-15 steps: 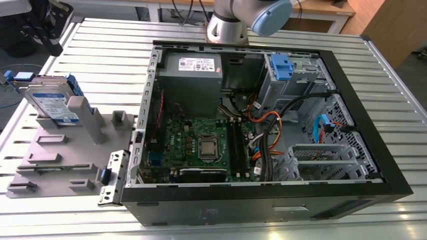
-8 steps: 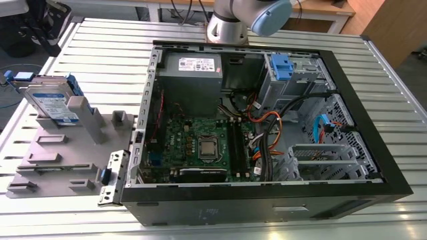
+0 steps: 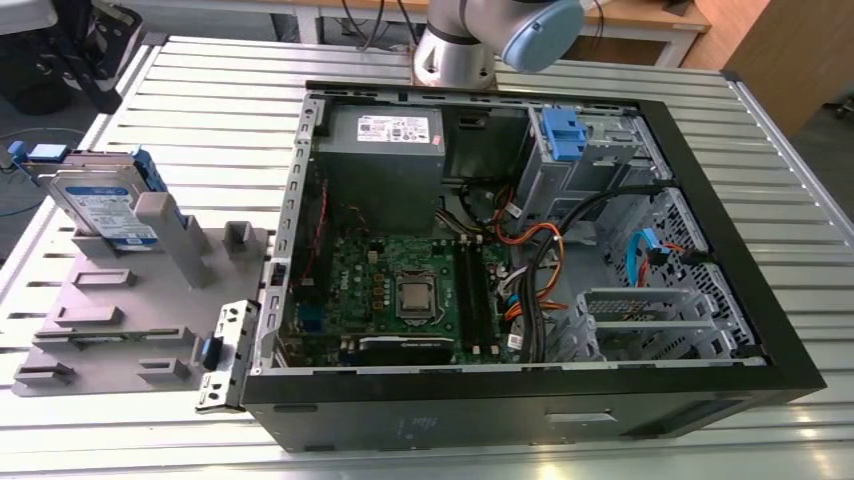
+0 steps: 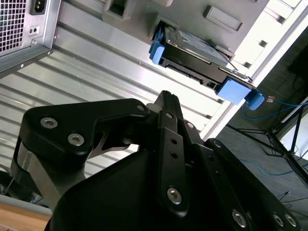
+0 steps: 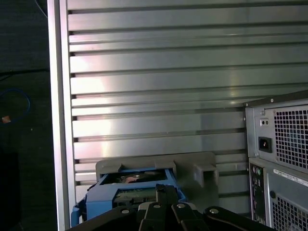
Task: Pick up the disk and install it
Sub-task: 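Reach for the disk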
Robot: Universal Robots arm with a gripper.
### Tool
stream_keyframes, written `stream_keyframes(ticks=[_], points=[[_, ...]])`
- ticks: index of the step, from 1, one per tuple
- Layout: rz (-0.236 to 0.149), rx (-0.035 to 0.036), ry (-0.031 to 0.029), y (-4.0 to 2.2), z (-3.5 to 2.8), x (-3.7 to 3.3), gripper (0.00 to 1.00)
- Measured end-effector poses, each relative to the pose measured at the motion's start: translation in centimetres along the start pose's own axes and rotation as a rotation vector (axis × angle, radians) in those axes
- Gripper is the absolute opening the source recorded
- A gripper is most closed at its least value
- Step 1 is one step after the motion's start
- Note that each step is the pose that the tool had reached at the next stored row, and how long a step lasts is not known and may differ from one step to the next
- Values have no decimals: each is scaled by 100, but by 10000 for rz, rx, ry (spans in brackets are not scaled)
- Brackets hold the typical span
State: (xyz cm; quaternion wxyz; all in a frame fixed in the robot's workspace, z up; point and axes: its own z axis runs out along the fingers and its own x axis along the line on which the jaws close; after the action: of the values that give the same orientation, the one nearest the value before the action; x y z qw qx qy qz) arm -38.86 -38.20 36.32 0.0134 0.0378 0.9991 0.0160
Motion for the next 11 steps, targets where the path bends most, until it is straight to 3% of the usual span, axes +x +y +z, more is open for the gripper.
stream_keyframes(ticks=[11], points=[[0,2,2,-4,53,30,11]])
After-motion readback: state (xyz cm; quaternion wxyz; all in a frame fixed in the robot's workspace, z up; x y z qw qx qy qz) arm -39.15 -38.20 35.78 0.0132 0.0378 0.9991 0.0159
